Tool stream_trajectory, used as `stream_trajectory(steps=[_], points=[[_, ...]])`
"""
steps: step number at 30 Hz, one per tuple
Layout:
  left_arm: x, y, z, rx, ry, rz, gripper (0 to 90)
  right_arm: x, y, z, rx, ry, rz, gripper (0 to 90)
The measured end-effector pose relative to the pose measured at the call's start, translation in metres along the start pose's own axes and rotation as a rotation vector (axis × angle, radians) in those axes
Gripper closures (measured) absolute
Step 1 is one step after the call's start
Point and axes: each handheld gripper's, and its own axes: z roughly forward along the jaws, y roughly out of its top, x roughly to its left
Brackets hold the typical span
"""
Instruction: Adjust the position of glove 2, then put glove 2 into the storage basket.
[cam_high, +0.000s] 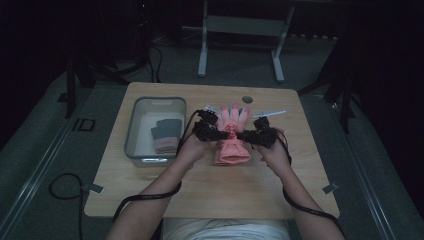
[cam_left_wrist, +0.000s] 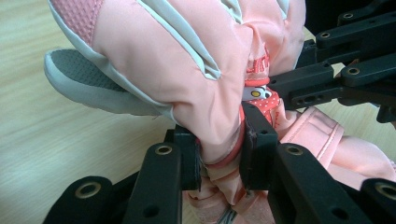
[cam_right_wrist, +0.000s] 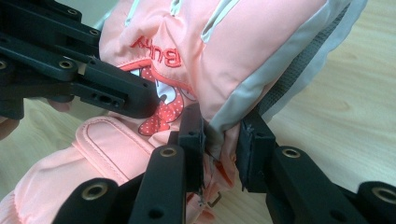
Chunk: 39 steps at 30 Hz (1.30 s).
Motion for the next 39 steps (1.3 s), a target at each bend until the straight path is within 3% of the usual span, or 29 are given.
stream_trajectory(steps=[13, 22, 32, 39], points=[[0.014, 0.013, -0.055, -0.036, 0.058, 0.022, 71.8, 0.032, 0.037, 0.002, -0.053, 0.021, -0.042, 74.0], [0.029, 0.011, -0.085, -0.056, 0.091, 0.005, 71.8, 0.056, 0.06, 0.013, -0.066, 0.04, -0.067, 74.0], [0.054, 0.005, -0.125, -0.074, 0.136, -0.025, 71.9, 0.088, 0.088, 0.035, -0.071, 0.07, -0.103, 73.9], [0.074, -0.001, -0.152, -0.07, 0.182, -0.044, 71.9, 0.114, 0.109, 0.06, -0.073, 0.115, -0.12, 73.9]])
